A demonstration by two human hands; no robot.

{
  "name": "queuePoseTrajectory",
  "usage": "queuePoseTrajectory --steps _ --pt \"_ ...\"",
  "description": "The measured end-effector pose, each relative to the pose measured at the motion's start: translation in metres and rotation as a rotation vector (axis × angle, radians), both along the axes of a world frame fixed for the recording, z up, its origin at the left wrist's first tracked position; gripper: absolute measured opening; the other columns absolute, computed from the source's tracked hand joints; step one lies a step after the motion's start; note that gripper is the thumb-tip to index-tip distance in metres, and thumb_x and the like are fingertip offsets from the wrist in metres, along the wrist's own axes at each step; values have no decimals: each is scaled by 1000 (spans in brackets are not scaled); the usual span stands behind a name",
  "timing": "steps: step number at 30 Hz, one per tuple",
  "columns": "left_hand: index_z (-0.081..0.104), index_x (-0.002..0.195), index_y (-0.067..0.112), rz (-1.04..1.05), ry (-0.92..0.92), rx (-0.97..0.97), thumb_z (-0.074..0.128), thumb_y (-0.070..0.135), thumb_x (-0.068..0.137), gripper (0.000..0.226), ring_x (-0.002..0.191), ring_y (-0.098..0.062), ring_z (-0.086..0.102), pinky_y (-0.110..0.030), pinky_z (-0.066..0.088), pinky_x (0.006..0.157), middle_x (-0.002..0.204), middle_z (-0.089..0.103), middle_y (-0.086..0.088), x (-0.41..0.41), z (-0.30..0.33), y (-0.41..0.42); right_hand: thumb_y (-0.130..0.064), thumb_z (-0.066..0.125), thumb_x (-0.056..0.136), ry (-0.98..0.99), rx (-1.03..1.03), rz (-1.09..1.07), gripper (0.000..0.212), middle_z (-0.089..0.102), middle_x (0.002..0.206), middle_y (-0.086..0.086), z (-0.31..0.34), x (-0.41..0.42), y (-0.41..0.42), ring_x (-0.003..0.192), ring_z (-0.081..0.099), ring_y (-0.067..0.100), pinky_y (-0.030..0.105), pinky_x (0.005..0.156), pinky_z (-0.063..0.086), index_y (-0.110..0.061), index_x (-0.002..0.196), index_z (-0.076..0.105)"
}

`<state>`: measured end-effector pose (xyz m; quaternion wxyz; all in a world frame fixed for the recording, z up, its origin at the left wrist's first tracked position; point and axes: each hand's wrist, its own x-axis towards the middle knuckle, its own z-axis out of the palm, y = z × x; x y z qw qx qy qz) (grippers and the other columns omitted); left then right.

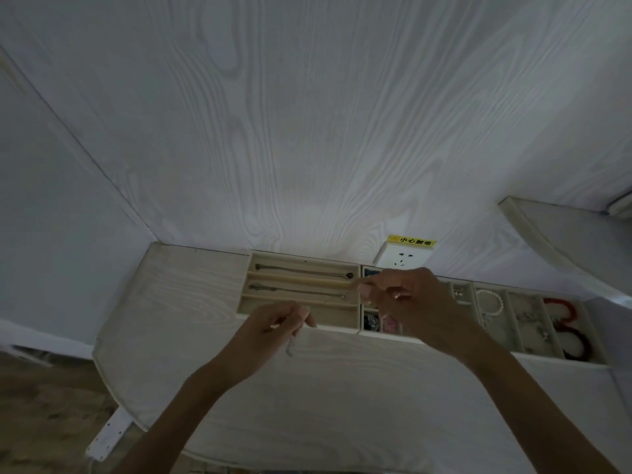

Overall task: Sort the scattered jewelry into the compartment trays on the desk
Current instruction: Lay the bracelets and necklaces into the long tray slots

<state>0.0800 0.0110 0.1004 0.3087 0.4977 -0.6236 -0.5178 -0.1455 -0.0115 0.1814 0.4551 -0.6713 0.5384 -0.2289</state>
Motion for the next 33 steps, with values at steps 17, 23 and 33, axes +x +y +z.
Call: queuePoseTrajectory --steps 17,23,33 --pt "61 81 20 -138 104 299 40 28 98 28 64 -1 53 -18 43 63 70 55 7 -12 -23 -54 -26 60 89 -16 83 -280 16 68 69 -12 -25 4 -27 49 57 -9 4 46 38 -24 99 72" --pt "65 89 27 -121 -265 61 64 23 88 4 78 -1 61 -18 49 75 85 65 13 4 -59 -52 -26 67 84 19 133 -366 8 71 75 -7 -60 -4 -33 45 58 -7 7 53 46 -20 88 72" --pt "69 102 35 73 -926 -122 55 39 90 19 93 -14 65 -26 45 76 104 69 11 40 -67 -49 -23 66 86 218 172 -420 18 67 60 1 -135 2 -20 46 49 -2 9 48 35 -9 83 77"
